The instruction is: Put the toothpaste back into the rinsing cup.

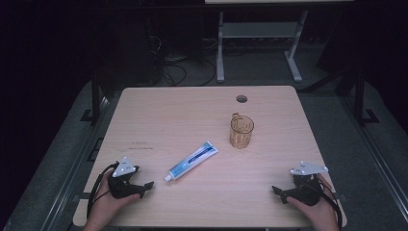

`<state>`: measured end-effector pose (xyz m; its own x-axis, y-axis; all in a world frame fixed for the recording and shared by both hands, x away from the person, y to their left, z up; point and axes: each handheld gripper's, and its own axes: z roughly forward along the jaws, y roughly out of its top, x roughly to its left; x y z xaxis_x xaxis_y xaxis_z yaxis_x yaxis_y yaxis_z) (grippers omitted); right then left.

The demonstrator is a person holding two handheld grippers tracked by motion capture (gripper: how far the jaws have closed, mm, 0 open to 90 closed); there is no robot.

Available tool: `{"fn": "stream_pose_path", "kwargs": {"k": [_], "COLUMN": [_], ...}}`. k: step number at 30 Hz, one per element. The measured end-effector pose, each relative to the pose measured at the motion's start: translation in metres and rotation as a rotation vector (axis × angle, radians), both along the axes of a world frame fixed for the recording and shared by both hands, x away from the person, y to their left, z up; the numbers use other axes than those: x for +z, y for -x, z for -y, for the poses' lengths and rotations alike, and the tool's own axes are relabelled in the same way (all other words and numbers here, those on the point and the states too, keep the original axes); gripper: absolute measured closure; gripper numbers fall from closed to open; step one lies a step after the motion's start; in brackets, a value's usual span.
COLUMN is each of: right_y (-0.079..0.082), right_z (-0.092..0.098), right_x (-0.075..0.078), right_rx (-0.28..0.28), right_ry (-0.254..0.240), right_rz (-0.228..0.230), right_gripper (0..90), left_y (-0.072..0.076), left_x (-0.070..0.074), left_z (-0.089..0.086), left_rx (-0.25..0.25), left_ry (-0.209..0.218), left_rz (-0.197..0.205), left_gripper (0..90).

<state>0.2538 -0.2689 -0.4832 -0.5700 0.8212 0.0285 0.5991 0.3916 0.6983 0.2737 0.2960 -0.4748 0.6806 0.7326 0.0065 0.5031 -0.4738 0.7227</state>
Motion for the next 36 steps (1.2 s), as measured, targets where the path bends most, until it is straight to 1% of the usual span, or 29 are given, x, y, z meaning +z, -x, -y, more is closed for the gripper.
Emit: {"fn": "stream_pose_path", "kwargs": {"k": [13, 17, 20, 21, 23, 26, 36], "right_y": [-0.001, -0.001, -0.001, -0.001, -0.001, -0.001, -0.001], "right_z": [0.000, 0.000, 0.000, 0.000, 0.000, 0.000, 0.000], "right_x": [0.000, 0.000, 0.000, 0.000, 0.000, 0.000, 0.000], "right_rx": [0.003, 0.003, 0.003, 0.002, 0.002, 0.003, 0.003], "right_ry": [-0.002, -0.001, -0.002, -0.002, -0.002, -0.002, -0.002], "right_rz": [0.000, 0.000, 0.000, 0.000, 0.000, 0.000, 0.000], "right_gripper": [0.0, 0.0, 0.0, 0.0, 0.0, 0.0, 0.0], "left_y": [0.000, 0.000, 0.000, 0.000, 0.000, 0.000, -0.003], "left_x": [0.000, 0.001, 0.003, 0.004, 0.006, 0.009, 0.020], "left_z": [0.000, -0.002, -0.003, -0.004, -0.004, -0.005, -0.005], "left_rx": [0.000, -0.005, -0.008, -0.006, -0.010, -0.009, -0.017], "left_ry": [0.001, 0.002, 0.003, 0.010, 0.010, 0.025, 0.046], "left_rz": [0.005, 0.000, -0.012, -0.015, -0.012, -0.015, -0.018], "left_gripper": [13.4, 15.2, 18.7, 19.4, 20.7, 23.0, 23.9]}}
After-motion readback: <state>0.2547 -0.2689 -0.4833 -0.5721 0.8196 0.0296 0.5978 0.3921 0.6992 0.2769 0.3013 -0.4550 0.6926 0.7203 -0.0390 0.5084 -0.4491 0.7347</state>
